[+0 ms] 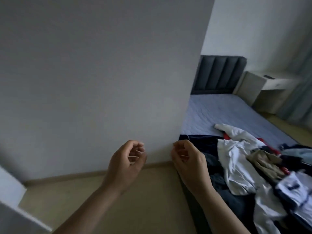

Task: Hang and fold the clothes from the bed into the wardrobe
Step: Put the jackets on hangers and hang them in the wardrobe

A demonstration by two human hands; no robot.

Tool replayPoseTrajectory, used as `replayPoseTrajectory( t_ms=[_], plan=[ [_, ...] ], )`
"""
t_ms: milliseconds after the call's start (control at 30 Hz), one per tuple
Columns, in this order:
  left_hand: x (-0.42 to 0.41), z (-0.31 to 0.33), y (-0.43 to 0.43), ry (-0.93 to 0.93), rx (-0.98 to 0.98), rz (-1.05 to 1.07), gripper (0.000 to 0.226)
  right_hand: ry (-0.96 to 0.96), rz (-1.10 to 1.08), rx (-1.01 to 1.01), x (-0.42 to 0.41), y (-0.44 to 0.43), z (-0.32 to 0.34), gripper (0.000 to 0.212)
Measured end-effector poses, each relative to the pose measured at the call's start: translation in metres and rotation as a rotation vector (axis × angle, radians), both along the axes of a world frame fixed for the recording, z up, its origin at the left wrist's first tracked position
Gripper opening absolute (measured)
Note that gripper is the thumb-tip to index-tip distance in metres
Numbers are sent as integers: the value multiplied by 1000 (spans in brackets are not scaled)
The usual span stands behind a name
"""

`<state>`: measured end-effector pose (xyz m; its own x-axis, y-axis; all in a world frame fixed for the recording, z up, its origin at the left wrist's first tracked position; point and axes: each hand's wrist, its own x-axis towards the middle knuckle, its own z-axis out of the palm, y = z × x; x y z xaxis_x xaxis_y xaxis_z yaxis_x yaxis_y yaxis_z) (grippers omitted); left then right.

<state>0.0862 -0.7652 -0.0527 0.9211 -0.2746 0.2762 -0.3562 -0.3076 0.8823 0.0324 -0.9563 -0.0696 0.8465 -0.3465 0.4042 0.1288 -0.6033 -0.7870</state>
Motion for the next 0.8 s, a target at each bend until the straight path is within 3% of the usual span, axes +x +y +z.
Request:
replayPoseTrajectory(
  t_ms=[300,500,800],
  plan=[
    [53,-8,-113,32,-8,-459,35,65,-437,-81,-37,-86,-12,50],
    [56,-28,-182,62,35,-732,35,155,-701,-44,-90,-109,-26,50],
    [-7,-61,-302,94,103,-1048,32,173,-1034,70,-183,-165,-62,43]
  ],
)
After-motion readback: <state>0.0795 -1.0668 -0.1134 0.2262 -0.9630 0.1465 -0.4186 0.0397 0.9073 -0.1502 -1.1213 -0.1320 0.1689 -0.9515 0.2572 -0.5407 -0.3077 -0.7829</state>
